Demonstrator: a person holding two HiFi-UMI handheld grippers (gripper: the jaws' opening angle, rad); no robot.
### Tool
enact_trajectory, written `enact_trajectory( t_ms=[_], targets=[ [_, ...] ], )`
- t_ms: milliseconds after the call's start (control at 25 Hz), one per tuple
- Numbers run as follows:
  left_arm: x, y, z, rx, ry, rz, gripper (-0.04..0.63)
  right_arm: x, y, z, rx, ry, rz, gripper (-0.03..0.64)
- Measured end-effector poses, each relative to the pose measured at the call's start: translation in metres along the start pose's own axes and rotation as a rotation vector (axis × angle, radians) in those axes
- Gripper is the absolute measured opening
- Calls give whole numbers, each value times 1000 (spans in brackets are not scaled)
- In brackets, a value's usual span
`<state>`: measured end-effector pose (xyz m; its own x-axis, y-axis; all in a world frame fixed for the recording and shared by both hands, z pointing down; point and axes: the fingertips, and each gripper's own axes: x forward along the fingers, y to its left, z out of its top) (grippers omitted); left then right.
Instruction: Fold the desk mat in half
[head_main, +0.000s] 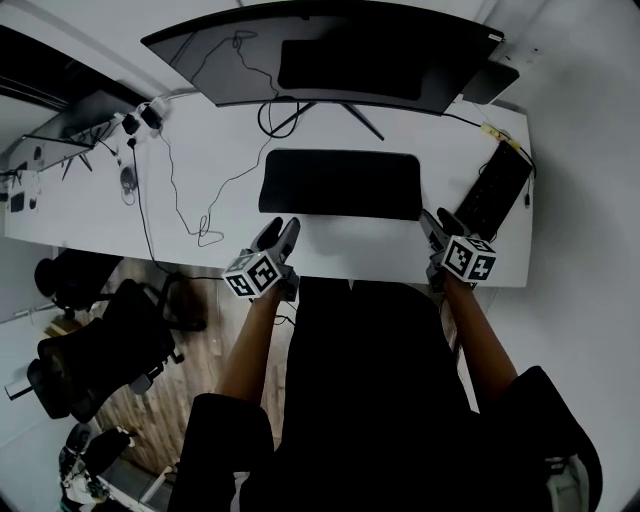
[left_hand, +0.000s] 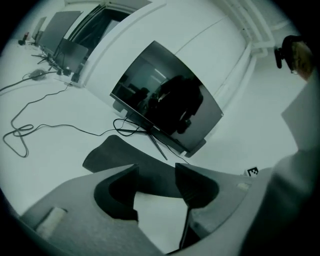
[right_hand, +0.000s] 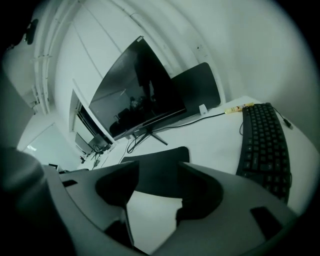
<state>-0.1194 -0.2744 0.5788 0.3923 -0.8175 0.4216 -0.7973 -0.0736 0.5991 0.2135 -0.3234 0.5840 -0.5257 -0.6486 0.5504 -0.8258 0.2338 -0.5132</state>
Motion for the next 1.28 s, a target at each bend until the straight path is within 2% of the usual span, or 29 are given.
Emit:
enact_trajectory(
  t_ms=[160,280,440,600,760,1040,1280],
  targets=[
    [-27,-30,-19,88,-33,20,153,-13,12,-21,-48,-1,42,236],
    [-46,-43,-19,137,-104,85,70,-20,20,-40,-73,11,70,236],
    [-65,-58,-16,178,-167,128,32,-34,31,-57,-79,16,85,236],
    [-69,-74,-17,178,-164,86,29,-51,46,-55,-106,-20,88,236],
    [-71,-87,-20,220,-147,26,29,-73,61,-50,-143,-77,78,229],
    [-110,-106,-33,276,-138,-100,28,-128,99,-65,-167,-187,-1,9],
    [-182,-95,-53,263,-150,-124,28,-175,173,-111,-240,-245,12,2]
  ],
)
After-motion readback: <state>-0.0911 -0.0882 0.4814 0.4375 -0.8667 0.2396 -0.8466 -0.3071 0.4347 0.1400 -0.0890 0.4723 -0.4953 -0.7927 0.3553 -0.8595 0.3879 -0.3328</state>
